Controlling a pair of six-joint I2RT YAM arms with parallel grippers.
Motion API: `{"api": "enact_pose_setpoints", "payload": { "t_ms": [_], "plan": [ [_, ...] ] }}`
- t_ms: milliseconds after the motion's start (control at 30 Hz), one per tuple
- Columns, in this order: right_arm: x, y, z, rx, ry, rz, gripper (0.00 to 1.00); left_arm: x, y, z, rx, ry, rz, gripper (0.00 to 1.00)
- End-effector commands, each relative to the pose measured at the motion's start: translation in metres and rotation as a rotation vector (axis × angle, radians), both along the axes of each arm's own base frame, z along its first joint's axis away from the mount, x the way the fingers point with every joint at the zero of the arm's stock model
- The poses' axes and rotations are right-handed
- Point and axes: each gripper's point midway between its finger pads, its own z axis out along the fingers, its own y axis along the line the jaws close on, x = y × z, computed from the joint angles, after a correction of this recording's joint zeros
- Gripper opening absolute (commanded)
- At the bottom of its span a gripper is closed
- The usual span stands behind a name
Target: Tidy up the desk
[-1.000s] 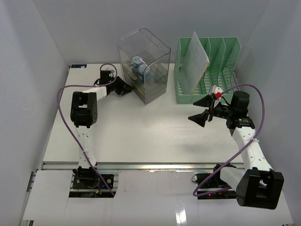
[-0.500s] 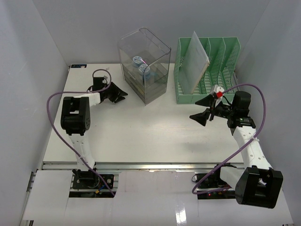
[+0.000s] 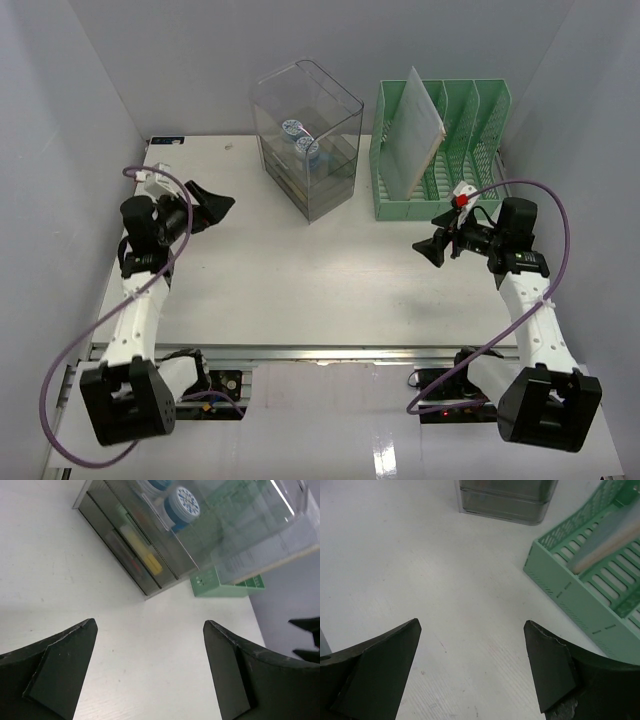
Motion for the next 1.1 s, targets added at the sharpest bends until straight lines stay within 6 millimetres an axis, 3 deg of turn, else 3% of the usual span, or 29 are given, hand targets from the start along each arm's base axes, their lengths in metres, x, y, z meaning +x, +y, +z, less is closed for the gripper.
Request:
{"api": "enact_pose_setpoints", "payload": {
  "t_ms": [0,33,167,267,433,633,1067],
  "plan": [
    [0.001,-0.023,0.030,-0.075,-0.042,-0.171,0.90,-0.055,-0.020,-0.001,0.077,-0.110,-0.118,0.98],
    [0.000,-0.027,0.030,-0.076,-0.032,-0.203,0.90,-0.065,-0.023,-0.009,0.082,-0.102,-0.133,0.98],
    [-0.010,-0.035,0.025,-0.064,-0.003,-0.300,0.90,-0.091,-0.026,-0.002,0.129,-0.155,-0.143,0.98],
    [-0.020,-0.035,0.013,-0.052,0.035,-0.315,0.90,-0.100,-0.027,0.010,0.168,-0.198,-0.152,0.98],
    [-0.020,-0.048,0.013,-0.018,0.060,-0.448,0.90,-0.112,-0.036,0.007,0.181,-0.196,-0.204,0.98],
    [-0.015,-0.064,0.012,-0.013,0.073,-0.577,0.90,-0.119,-0.044,0.007,0.180,-0.218,-0.233,0.98],
    [-0.015,-0.065,0.006,0.000,0.084,-0.590,0.90,-0.122,-0.045,0.008,0.183,-0.231,-0.227,0.98]
  ]
}}
